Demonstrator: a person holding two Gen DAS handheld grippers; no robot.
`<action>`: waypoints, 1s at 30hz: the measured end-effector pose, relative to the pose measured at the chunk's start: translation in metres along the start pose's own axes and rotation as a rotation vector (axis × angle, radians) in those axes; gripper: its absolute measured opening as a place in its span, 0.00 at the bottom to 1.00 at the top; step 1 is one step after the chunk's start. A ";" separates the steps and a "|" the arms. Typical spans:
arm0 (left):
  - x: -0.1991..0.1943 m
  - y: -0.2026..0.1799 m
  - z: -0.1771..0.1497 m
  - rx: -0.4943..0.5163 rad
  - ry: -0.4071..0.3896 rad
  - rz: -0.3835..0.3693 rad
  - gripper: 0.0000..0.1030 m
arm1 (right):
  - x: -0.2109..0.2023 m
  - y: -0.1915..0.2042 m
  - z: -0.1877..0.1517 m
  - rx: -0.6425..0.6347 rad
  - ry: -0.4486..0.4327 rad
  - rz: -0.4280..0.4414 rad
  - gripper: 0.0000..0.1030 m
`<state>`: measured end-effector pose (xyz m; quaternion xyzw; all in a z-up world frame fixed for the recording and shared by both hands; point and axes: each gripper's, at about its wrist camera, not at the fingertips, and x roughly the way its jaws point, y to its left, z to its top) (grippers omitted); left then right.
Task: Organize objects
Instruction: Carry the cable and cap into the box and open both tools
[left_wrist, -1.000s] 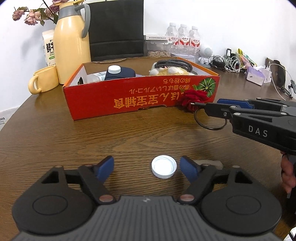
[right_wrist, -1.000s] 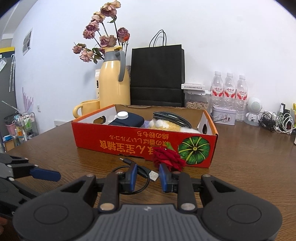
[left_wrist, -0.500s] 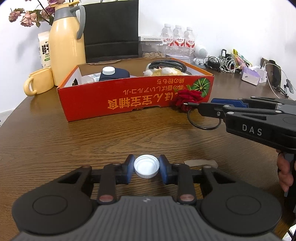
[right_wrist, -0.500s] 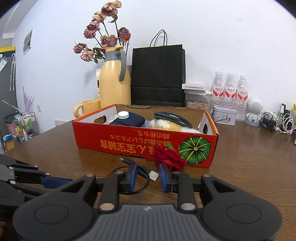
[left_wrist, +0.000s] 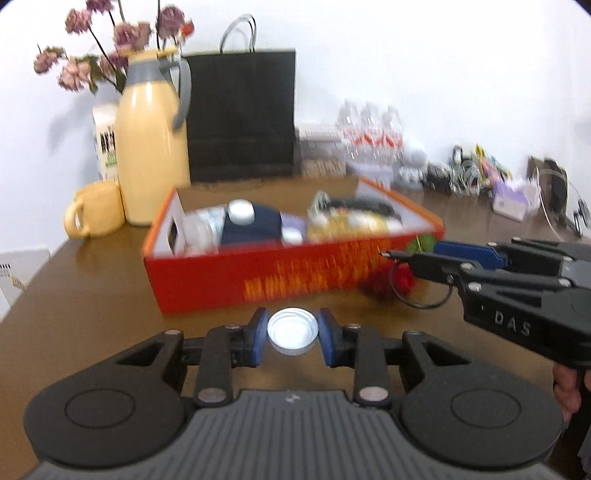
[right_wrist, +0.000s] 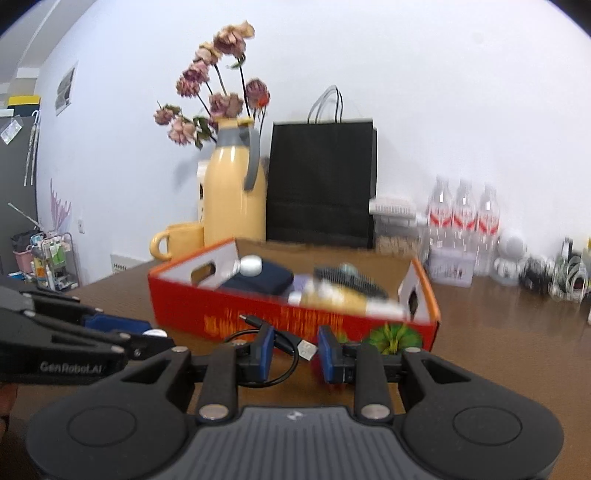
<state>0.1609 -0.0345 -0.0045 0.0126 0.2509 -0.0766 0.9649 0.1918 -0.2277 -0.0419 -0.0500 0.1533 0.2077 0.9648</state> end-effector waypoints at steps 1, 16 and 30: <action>0.001 0.002 0.007 -0.005 -0.017 0.002 0.29 | 0.003 0.000 0.005 -0.009 -0.009 -0.003 0.24; 0.058 0.032 0.085 -0.108 -0.134 0.046 0.29 | 0.092 -0.005 0.071 -0.040 -0.071 -0.068 0.24; 0.118 0.041 0.098 -0.136 -0.102 0.093 0.29 | 0.144 -0.025 0.066 0.020 0.005 -0.078 0.24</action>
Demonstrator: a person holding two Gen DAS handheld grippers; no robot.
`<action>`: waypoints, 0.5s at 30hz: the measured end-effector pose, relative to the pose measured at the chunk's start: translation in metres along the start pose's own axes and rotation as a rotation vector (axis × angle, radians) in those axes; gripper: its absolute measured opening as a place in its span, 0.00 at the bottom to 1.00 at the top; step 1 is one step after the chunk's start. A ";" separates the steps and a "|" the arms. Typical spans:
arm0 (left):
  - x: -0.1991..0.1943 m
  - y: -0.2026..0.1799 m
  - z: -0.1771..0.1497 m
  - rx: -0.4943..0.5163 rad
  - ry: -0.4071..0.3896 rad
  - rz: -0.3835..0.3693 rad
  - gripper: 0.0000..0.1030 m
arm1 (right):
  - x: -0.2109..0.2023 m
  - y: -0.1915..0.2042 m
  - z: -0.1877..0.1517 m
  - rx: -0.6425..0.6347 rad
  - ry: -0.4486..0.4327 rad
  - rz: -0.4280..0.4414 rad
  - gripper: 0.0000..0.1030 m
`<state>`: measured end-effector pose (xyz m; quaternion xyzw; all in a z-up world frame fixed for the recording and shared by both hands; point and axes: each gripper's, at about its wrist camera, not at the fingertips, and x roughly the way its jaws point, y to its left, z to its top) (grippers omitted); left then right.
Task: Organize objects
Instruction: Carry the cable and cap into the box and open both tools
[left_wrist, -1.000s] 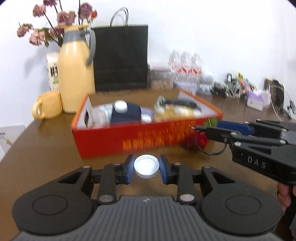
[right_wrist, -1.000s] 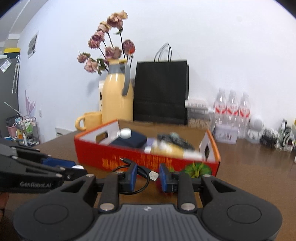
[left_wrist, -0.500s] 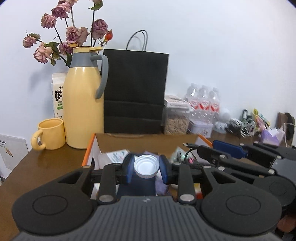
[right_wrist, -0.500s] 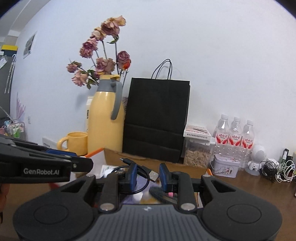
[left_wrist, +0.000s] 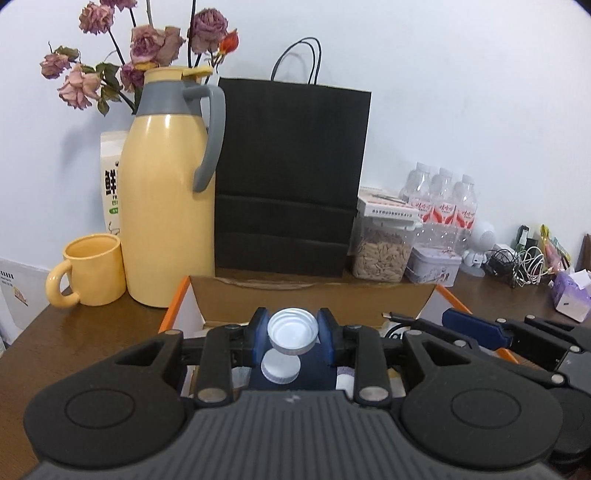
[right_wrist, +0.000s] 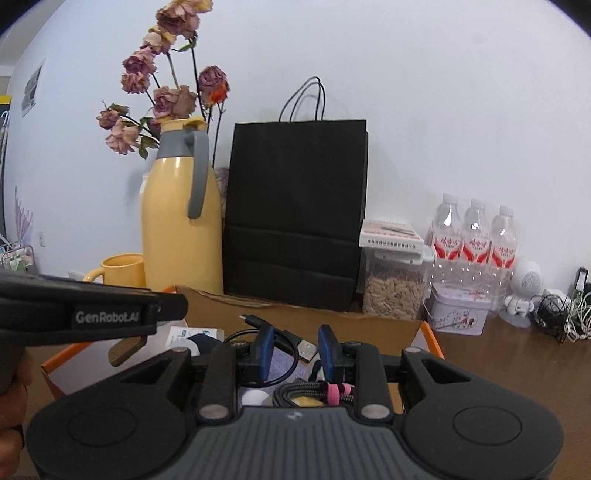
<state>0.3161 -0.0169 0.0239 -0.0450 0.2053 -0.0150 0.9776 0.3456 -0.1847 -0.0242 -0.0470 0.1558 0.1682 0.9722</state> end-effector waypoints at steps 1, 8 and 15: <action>0.000 -0.001 -0.001 0.005 0.001 -0.001 0.29 | 0.001 -0.001 -0.001 -0.001 0.005 -0.003 0.24; -0.006 -0.001 -0.004 0.018 -0.052 0.040 0.81 | -0.006 -0.009 -0.004 0.021 0.023 -0.032 0.63; -0.013 0.000 -0.004 0.001 -0.112 0.075 1.00 | -0.013 -0.017 -0.004 0.053 0.018 -0.050 1.00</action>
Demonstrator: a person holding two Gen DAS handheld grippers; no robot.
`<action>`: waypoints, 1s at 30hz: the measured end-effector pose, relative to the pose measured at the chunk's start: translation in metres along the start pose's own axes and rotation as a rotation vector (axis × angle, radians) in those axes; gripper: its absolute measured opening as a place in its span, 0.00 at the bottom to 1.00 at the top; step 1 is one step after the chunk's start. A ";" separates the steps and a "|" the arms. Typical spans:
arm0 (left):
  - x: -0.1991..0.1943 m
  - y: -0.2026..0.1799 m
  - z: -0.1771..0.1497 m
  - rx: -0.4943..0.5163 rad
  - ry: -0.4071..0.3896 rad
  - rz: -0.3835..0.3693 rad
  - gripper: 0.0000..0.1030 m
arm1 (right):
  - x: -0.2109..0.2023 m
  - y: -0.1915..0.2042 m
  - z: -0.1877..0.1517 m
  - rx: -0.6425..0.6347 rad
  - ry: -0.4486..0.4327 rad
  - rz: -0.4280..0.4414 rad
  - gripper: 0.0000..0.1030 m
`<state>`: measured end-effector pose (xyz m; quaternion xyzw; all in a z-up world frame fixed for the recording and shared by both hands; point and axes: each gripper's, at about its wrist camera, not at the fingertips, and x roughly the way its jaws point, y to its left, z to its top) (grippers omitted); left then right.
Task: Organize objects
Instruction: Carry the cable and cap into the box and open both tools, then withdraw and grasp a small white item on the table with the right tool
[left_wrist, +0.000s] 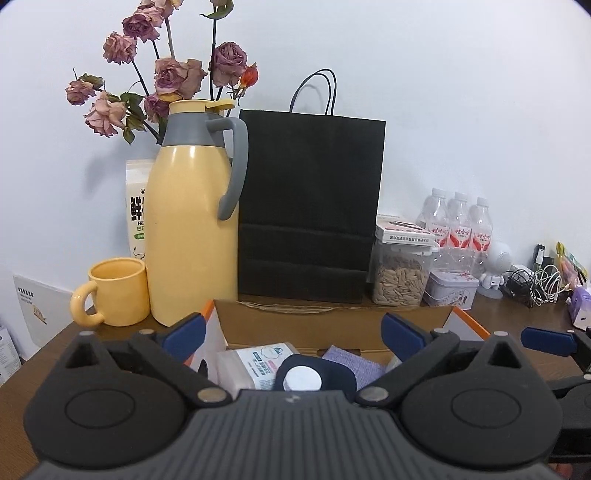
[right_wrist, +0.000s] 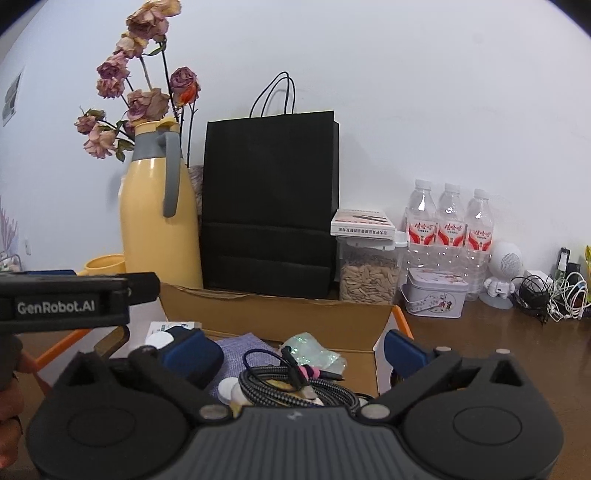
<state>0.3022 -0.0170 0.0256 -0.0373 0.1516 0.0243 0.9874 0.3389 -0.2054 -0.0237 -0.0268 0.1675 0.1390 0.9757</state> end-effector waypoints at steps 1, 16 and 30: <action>0.000 0.000 0.000 0.000 0.001 0.001 1.00 | 0.000 0.000 0.000 0.000 0.000 0.000 1.00; -0.012 -0.002 0.003 0.002 0.006 -0.035 1.00 | -0.016 0.002 0.004 -0.019 -0.020 0.005 1.00; -0.071 0.016 -0.010 -0.003 0.047 -0.050 1.00 | -0.072 0.009 -0.014 -0.060 -0.012 0.025 1.00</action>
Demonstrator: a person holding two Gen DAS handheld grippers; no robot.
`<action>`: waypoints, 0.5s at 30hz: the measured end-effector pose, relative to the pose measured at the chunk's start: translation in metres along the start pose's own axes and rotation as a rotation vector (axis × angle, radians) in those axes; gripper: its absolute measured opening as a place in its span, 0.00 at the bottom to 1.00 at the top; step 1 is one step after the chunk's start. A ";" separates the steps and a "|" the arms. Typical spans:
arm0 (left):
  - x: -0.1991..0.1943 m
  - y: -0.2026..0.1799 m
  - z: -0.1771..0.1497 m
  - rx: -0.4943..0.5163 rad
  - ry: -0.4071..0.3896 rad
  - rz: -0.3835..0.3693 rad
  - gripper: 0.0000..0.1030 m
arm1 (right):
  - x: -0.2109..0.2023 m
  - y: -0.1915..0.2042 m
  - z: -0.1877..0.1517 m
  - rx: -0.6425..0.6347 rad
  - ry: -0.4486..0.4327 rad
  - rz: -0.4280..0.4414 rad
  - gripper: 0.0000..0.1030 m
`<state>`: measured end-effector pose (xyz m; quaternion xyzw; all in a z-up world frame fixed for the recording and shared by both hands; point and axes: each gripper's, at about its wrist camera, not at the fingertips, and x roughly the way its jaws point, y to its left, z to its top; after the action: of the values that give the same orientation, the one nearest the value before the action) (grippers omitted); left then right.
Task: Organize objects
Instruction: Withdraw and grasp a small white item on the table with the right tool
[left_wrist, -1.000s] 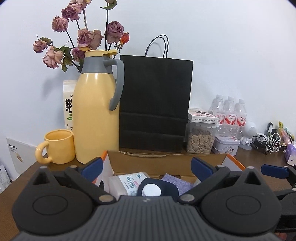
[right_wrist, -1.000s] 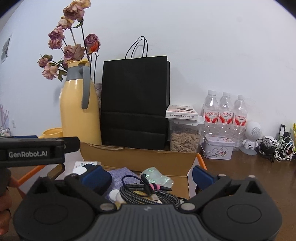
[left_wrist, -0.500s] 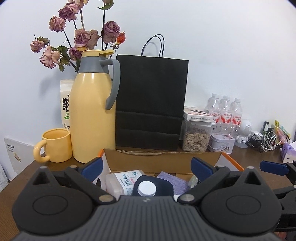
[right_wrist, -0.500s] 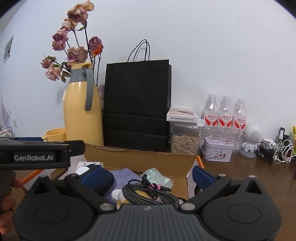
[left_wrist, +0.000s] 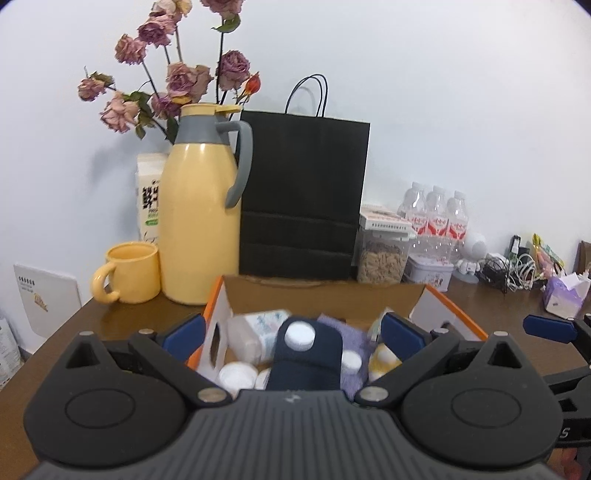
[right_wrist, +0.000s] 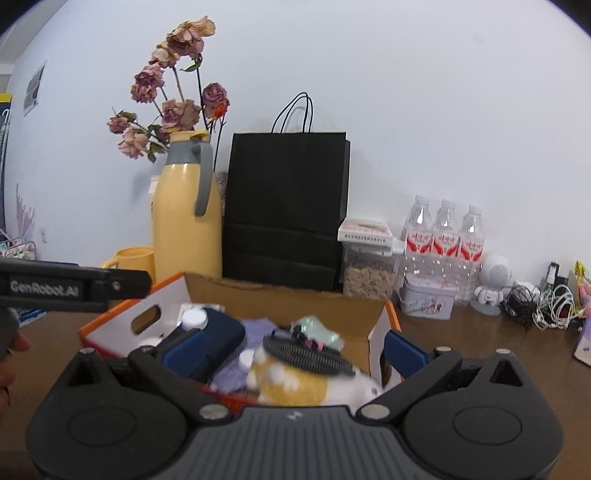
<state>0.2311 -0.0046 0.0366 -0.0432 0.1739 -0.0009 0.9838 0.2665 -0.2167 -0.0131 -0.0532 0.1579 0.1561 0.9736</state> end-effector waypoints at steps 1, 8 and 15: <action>-0.005 0.002 -0.003 0.000 0.010 0.001 1.00 | -0.005 0.001 -0.004 -0.001 0.007 0.001 1.00; -0.035 0.018 -0.020 0.010 0.067 0.020 1.00 | -0.030 0.009 -0.030 -0.022 0.080 0.028 1.00; -0.062 0.030 -0.041 0.013 0.118 0.024 1.00 | -0.054 0.017 -0.056 -0.032 0.136 0.054 1.00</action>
<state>0.1584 0.0226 0.0166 -0.0347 0.2322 0.0072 0.9720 0.1959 -0.2248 -0.0496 -0.0750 0.2225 0.1807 0.9551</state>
